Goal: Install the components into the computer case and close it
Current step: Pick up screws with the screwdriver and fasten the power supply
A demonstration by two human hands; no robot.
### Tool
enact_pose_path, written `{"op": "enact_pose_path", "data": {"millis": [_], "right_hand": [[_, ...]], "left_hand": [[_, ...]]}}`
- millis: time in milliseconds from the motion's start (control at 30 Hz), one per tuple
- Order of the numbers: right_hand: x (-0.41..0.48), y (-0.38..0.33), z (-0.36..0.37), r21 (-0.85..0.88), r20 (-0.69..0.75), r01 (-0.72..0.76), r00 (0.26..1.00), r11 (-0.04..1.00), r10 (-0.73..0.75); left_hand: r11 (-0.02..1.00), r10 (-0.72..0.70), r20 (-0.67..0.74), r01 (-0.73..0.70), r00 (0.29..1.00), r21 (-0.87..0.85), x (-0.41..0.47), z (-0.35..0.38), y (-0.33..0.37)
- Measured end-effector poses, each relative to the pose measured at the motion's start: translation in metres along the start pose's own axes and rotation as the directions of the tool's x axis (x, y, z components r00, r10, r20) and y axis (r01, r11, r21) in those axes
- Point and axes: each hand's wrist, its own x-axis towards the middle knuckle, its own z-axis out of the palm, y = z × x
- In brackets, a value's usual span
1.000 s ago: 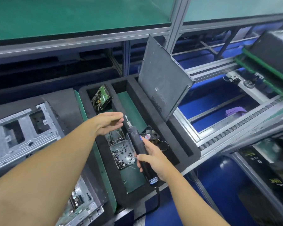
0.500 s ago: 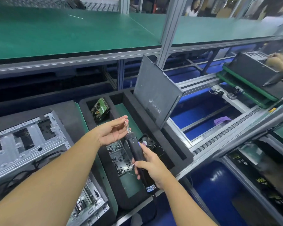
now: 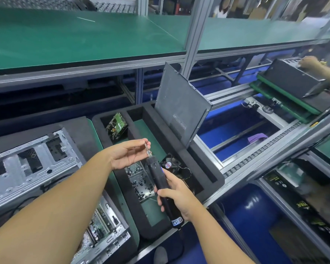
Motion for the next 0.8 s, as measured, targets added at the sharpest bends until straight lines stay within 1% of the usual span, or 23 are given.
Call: {"op": "enact_pose_path", "data": {"millis": [100, 267, 367, 433, 567, 800], "right_hand": [[-0.001, -0.001, 0.000, 0.024, 0.009, 0.008, 1.000, 1.000, -0.008], [-0.002, -0.002, 0.000, 0.021, 0.016, 0.022, 1.000, 1.000, -0.022], [-0.002, 0.000, 0.001, 0.002, 0.004, 0.030, 1.000, 1.000, -0.030], [-0.002, -0.001, 0.003, 0.010, 0.006, 0.046, 0.999, 0.999, -0.046], [-0.005, -0.004, 0.005, 0.031, 0.020, 0.063, 0.998, 0.998, -0.063], [-0.032, -0.004, 0.018, 0.007, 0.003, 0.084, 0.996, 0.996, -0.084]], "left_hand": [[0.997, 0.024, 0.013, -0.025, 1.000, 0.071, -0.001, 0.001, 0.001], [0.987, 0.020, 0.052, -0.028, 0.998, 0.158, -0.004, 0.001, 0.002], [0.980, 0.026, 0.022, -0.030, 0.999, 0.196, -0.005, 0.004, -0.001], [0.980, 0.040, 0.013, -0.042, 0.999, 0.195, -0.005, 0.006, -0.001], [0.988, 0.064, 0.036, -0.068, 0.997, 0.136, -0.009, 0.010, -0.002], [0.984, 0.051, 0.093, -0.066, 0.994, 0.164, -0.024, 0.014, -0.007]]}}
